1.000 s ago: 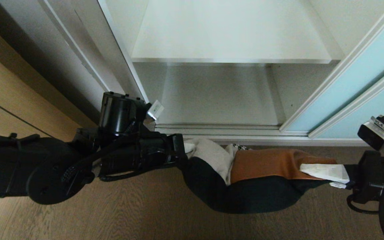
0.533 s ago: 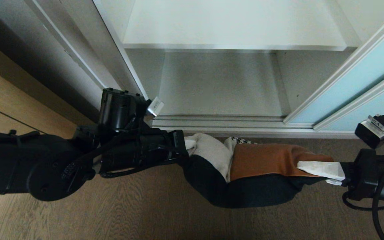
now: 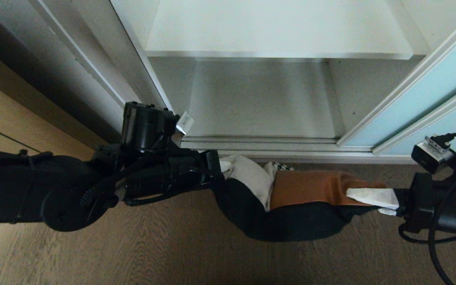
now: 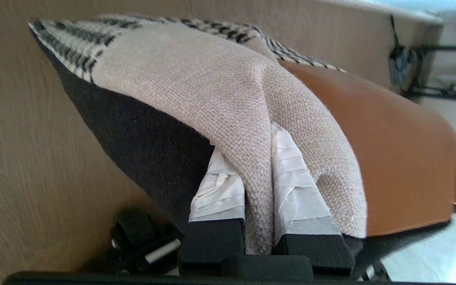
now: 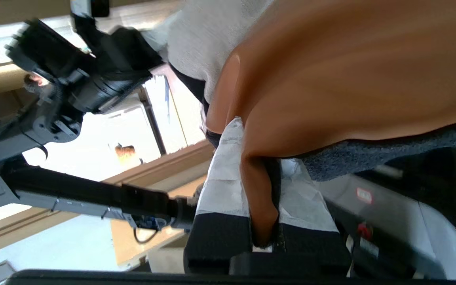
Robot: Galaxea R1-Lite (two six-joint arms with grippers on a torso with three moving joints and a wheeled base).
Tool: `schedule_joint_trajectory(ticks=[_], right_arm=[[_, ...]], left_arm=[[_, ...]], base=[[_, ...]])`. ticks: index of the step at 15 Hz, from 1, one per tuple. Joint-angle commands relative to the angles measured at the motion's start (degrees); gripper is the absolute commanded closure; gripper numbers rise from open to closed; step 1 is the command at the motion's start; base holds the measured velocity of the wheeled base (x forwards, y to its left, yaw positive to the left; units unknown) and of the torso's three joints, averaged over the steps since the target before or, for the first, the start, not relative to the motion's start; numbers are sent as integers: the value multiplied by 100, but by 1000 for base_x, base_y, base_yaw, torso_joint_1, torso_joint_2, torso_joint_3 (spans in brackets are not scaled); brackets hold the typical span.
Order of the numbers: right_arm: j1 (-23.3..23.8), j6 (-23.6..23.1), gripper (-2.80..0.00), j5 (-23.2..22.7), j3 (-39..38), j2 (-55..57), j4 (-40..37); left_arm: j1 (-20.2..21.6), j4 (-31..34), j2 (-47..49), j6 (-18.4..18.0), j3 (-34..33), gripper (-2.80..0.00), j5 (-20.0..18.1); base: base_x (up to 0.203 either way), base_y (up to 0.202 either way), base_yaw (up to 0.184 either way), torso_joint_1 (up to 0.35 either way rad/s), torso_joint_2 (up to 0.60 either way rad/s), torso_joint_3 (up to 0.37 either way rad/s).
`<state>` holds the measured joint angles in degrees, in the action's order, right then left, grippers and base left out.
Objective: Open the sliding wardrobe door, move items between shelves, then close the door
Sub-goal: Place the pillow on the lower shelf
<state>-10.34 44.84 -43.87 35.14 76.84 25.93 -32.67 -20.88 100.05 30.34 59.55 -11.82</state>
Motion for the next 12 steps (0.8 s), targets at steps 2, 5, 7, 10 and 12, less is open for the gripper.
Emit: schedule_joint_trajectory(ticks=[2,5,7,10,12], right_arm=[[154,-1,0,-12,510,417,94],[180,-274,0,-6,930,1055,108],[208,-511,0,24,1369,1512,113],[288,-569,0,91,2122,2053,114],[340,-567,0,92,2563,2294,220]], left_arm=[[286,-12,422,28,334,0,28],[412,-17,687,69,765,0,30],[539,-13,870,116,1140,0,37],[703,-12,1067,149,1691,0,40],[787,-19,1219,170,2057,0,90]], base=[[0,0,0,0,0,0],[0,0,0,0,0,0],[0,0,0,0,0,0],[0,0,0,0,0,0],[0,0,0,0,0,0]])
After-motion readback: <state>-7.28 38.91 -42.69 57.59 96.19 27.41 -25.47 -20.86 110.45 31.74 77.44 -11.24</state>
